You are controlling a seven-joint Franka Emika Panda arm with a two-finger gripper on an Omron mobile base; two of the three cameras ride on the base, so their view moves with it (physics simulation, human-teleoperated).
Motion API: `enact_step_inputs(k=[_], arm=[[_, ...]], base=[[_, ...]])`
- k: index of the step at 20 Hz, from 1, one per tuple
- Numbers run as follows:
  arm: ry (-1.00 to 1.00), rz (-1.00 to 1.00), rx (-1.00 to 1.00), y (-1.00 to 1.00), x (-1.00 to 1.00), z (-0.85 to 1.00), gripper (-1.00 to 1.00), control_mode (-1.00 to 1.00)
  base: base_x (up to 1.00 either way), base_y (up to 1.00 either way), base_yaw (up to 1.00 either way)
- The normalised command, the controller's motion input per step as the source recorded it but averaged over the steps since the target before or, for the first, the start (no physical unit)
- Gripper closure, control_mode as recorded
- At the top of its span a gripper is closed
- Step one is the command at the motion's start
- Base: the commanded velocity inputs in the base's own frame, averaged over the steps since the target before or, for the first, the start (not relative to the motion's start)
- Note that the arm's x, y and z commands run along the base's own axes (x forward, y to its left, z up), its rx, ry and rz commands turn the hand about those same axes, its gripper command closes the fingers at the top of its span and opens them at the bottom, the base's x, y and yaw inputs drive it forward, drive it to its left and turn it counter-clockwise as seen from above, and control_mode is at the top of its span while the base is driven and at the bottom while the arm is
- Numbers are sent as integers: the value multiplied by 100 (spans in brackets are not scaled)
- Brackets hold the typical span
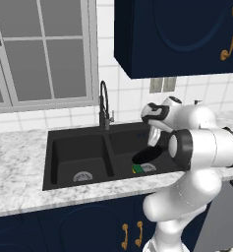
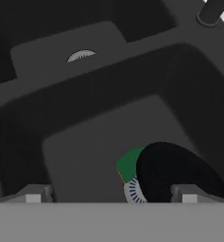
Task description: Pick the pan and sponge and place them into the sink. Then turn on the water.
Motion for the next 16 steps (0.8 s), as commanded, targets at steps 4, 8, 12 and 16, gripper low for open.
enact_step_inputs(k=[4, 8, 12, 16], arm=[[0, -31, 12, 43, 0, 8, -100, -100], [0, -38, 10, 60, 9, 0, -100, -100], [9, -37, 6, 41, 21, 0, -100, -100], [16, -27, 7, 4, 34, 0, -100, -100]], base=[[0, 0, 0], [0, 0, 0], [0, 0, 0], [0, 0, 0]])
